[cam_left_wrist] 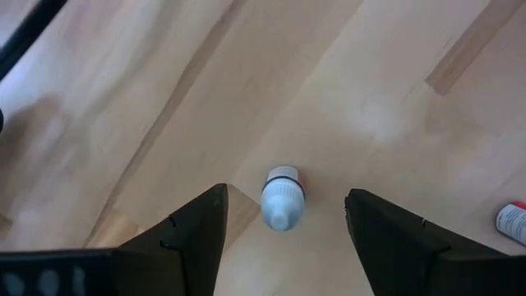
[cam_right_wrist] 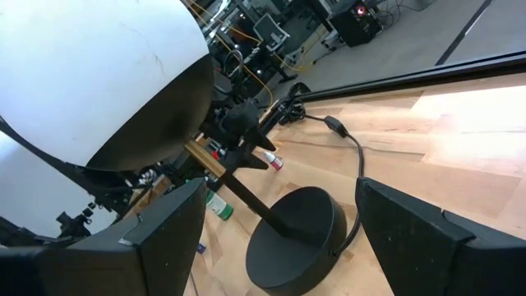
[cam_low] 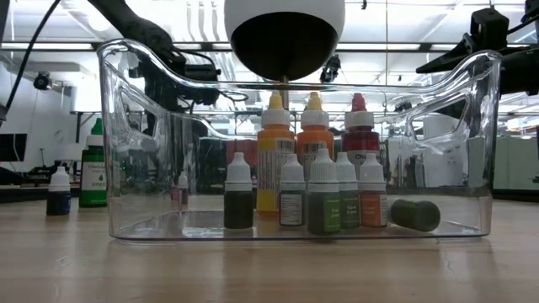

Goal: Pick & Place food coloring
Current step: Put the top small pink food coloring bottle into the transparent bin

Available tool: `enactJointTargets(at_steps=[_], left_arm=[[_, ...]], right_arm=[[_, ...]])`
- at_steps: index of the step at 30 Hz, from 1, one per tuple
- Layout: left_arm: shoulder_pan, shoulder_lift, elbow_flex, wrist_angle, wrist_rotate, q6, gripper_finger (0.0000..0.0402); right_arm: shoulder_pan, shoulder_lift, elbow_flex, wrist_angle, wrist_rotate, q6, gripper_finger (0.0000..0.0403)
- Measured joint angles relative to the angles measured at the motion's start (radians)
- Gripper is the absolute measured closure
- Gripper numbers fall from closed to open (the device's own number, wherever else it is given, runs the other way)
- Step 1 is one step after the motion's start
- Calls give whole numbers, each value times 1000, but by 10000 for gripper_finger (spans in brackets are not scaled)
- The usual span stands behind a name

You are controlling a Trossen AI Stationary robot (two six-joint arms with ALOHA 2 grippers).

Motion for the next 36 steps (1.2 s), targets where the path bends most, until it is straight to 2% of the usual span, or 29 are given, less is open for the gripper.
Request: enactJointTargets(at_steps=[4, 14, 23, 27, 36], left_arm=[[0, 0, 0, 1, 18, 0, 206], [0, 0, 0, -1, 23, -6, 302], [1, -5, 4, -25, 16, -23, 357], [5, -43, 9, -53, 16, -27, 370], [9, -189, 9, -171, 17, -76, 368]], right_arm=[[0, 0, 0, 0, 0, 0, 101], [0, 0, 0, 0, 0, 0, 101], [0, 0, 0, 0, 0, 0, 101], [0, 0, 0, 0, 0, 0, 101], [0, 0, 0, 0, 0, 0, 101]])
